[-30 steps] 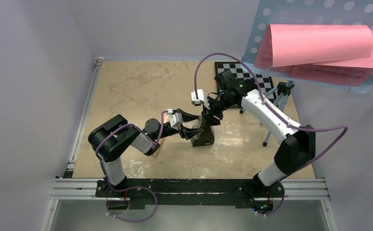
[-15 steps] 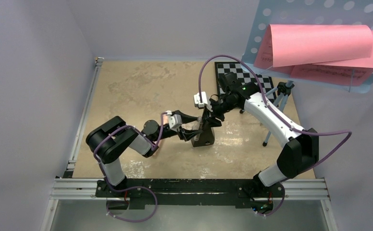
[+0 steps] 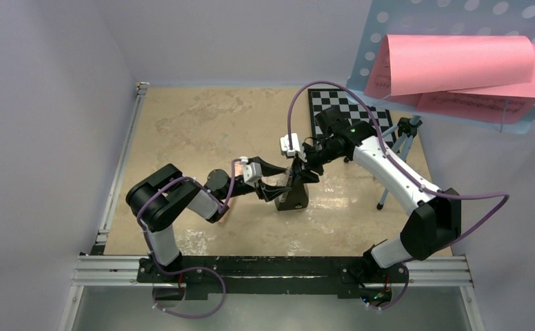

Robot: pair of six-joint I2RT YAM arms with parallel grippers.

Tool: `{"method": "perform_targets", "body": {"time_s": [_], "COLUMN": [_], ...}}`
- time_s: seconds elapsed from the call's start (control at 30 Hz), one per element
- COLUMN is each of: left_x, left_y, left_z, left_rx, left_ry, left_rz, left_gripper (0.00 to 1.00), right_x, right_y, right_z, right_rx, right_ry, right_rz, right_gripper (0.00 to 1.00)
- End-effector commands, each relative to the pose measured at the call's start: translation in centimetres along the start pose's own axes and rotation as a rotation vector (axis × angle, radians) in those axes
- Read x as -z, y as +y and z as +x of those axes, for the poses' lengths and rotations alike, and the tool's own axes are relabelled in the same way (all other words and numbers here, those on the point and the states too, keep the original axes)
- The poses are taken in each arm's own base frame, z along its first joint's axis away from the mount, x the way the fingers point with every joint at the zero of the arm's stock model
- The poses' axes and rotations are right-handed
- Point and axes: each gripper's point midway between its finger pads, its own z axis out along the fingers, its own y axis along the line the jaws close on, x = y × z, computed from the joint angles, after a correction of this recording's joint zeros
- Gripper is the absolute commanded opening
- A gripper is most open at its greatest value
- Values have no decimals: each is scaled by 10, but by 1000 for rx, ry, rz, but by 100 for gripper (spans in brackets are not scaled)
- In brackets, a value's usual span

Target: Pack up the instrument practice props

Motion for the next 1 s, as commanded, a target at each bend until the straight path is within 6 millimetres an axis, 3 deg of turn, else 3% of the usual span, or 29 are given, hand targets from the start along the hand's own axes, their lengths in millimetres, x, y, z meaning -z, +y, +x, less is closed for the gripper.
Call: {"method": "perform_targets", "body": {"time_s": [0.0, 0.13, 0.43, 0.57, 0.7, 0.8, 0.97], "left_x": [9, 9, -2, -5, -11, -17, -11], "left_y": [-8, -7, -34, -30, -15, -6, -14], "left_z": [48, 67, 71, 84, 111, 116, 107], "left_rx": [85, 101, 103, 101, 105, 97, 82], "left_ry": [124, 202, 238, 297, 417, 444, 394], "left_rz": [23, 33, 222, 228, 160, 108, 119], "left_gripper": [0, 0, 0, 3, 0, 0, 28], "right_x": [-4, -2, -18, -23, -30, -34, -34], "right_y": [44, 42, 43, 41, 41, 37, 36], "right_z": [49, 40, 31, 23, 19, 17, 16], "right_rx": [-174, -167, -177, -172, -173, -184, -186], "right_ry": [189, 164, 114, 89, 77, 71, 67], "right_rz": [-149, -154, -178, -185, -192, -179, -167], "right_gripper": [0, 0, 0, 0, 0, 0, 0]}}
